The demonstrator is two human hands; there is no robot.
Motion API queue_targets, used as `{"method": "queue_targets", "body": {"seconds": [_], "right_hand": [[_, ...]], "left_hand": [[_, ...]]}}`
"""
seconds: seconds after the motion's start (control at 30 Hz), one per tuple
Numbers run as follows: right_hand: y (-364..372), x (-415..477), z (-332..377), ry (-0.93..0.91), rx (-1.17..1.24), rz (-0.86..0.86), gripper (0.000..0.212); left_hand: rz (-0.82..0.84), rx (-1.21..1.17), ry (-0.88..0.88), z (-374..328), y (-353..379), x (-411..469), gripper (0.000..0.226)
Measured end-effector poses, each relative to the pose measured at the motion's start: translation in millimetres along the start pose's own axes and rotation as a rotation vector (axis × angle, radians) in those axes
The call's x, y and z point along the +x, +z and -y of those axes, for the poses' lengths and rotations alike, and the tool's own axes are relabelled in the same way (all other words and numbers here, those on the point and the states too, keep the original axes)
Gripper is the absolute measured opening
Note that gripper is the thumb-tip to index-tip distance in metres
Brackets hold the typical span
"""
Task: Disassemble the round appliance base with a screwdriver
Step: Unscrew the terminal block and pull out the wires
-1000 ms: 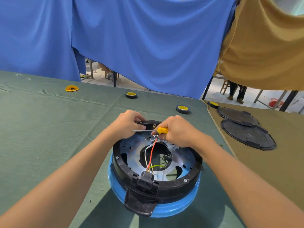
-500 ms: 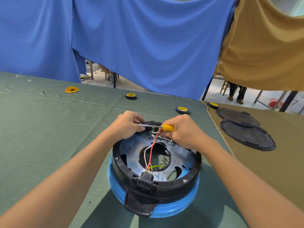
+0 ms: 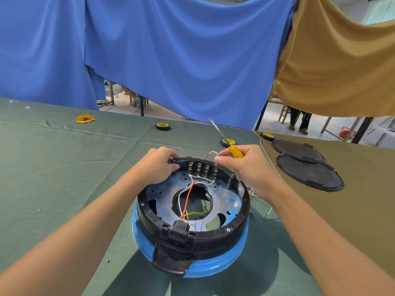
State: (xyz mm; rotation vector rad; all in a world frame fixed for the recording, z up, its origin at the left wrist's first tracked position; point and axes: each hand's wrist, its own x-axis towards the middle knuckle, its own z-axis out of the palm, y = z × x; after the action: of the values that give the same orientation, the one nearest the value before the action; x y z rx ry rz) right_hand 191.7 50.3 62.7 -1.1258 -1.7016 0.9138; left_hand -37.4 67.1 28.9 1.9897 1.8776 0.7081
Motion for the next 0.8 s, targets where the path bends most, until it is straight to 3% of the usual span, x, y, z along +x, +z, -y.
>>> {"method": "queue_targets", "body": {"seconds": [0.23,0.47,0.6,0.7,0.8], "right_hand": [[-48.9,-11.7,-31.7,-0.051,-0.508,-0.311,0.015],[-70.5,-32.5,-77.5,0.162,-0.876,-0.194,0.021],[-69.1,-35.6,-76.6,0.177,-0.834,-0.135,0.030],[-68.0,-33.5,-61.2,0.115,-0.705,-0.228,0.011],[-59.3,-34.6,-36.3,0.115,-0.523,-0.202,0.030]], "left_hand": [[0.011,0.187,0.038,-2.4,1.5,-2.3,0.028],[-0.006,0.216,0.027,-3.6,0.2,-8.1,0.026],[-0.026,0.221,0.006,-3.0,-0.3,-13.3,0.026],[-0.036,0.201,-0.011,-0.6,-0.8,-16.5,0.025],[-0.046,0.168,-0.026,1.2,-0.9,-18.7,0.023]]}}
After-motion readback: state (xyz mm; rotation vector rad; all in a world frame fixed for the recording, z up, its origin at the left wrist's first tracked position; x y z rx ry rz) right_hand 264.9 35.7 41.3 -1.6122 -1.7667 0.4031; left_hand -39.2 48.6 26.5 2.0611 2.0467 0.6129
